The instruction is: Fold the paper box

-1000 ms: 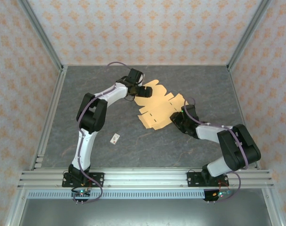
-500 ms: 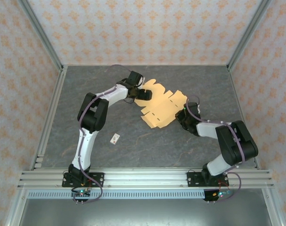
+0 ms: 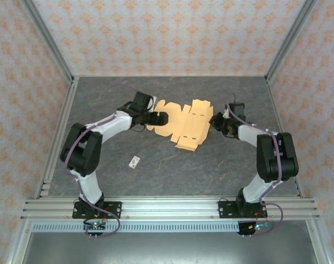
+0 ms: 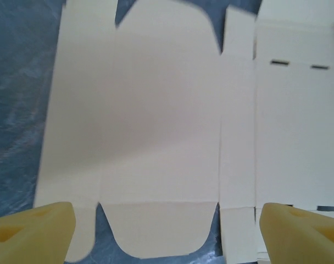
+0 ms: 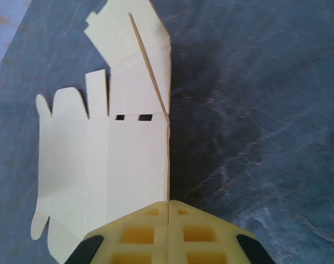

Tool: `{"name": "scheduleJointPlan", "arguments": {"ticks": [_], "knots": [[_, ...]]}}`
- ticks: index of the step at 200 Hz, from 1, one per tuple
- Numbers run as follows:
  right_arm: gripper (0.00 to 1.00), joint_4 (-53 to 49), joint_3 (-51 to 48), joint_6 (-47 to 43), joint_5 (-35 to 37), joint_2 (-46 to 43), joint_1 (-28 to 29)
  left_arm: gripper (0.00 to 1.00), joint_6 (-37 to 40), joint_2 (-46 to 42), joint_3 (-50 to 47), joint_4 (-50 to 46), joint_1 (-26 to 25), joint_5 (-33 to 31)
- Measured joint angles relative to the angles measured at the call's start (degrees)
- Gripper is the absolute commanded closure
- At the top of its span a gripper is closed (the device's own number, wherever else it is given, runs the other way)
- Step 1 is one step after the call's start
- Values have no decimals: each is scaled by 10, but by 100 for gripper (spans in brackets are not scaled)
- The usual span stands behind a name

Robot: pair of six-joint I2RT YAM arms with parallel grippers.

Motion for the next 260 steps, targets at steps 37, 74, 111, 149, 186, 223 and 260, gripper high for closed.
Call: {"name": "scheduleJointPlan", "arguments": {"ticks": [37, 74, 111, 149, 186, 223, 260], "knots": [[100, -89, 58, -101, -76, -37, 1, 13, 19, -84, -14, 26, 21, -14], [100, -173, 145, -172, -134, -73, 4, 21, 82, -104, 31, 10, 21, -15], [100, -284, 273, -284, -180, -80, 26, 23, 184, -101, 164, -54, 21, 25], [100, -373, 329, -372, -232, -84, 37, 21, 317, -49, 332, -166, 21, 78], [100, -415, 342, -411, -249, -84, 46, 19, 445, 50, 474, -310, 21, 134], [100, -436, 356, -431, -249, -84, 56, 25, 522, 125, 546, -411, 21, 191], [100, -443, 367, -439, -246, -84, 57, 52, 565, 165, 587, -468, 21, 246]]}}
